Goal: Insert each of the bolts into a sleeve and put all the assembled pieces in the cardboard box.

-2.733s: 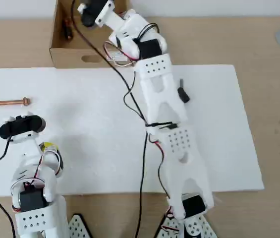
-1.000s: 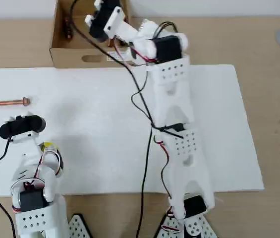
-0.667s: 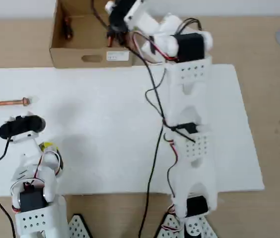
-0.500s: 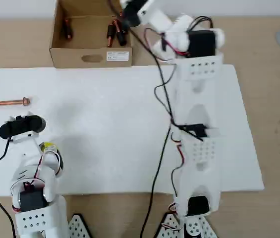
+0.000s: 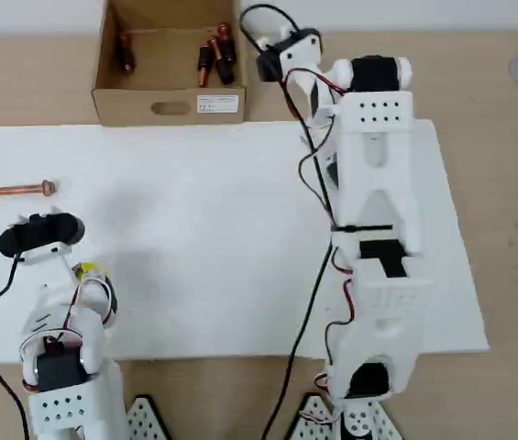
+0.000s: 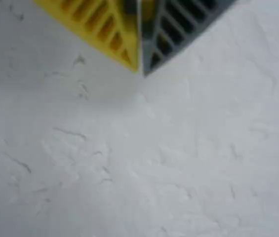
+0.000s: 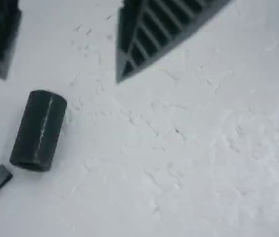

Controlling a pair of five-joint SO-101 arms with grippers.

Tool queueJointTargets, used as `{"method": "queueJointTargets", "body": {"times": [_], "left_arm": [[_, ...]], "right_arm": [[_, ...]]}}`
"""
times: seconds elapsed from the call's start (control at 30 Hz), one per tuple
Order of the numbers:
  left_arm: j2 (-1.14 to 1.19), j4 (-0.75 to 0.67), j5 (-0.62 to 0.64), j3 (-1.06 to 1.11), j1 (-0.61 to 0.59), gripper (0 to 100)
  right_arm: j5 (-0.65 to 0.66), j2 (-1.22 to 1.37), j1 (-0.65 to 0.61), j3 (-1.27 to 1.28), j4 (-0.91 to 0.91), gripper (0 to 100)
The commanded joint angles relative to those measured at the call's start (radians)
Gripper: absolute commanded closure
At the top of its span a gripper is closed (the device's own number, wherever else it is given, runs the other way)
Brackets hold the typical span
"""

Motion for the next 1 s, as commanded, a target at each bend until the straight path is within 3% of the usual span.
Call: {"method": "queueJointTargets", "body": {"times": [0.0,0.5,0.73,0.97], "left_arm": [[-0.005,0.0,0.005,-0.005,0.011,100],[-0.005,0.0,0.005,-0.005,0.011,100],[-0.005,0.0,0.005,-0.005,0.011,100],[-0.005,0.0,0.005,-0.005,0.011,100]], "right_arm": [[0.012,0.042,0.022,0.005,-0.028,83.6],[0.14,0.361,0.085,-0.24,0.002,83.5],[0.155,0.404,0.101,-0.329,0.04,83.4],[0.153,0.403,0.097,-0.325,0.044,76.7]]}}
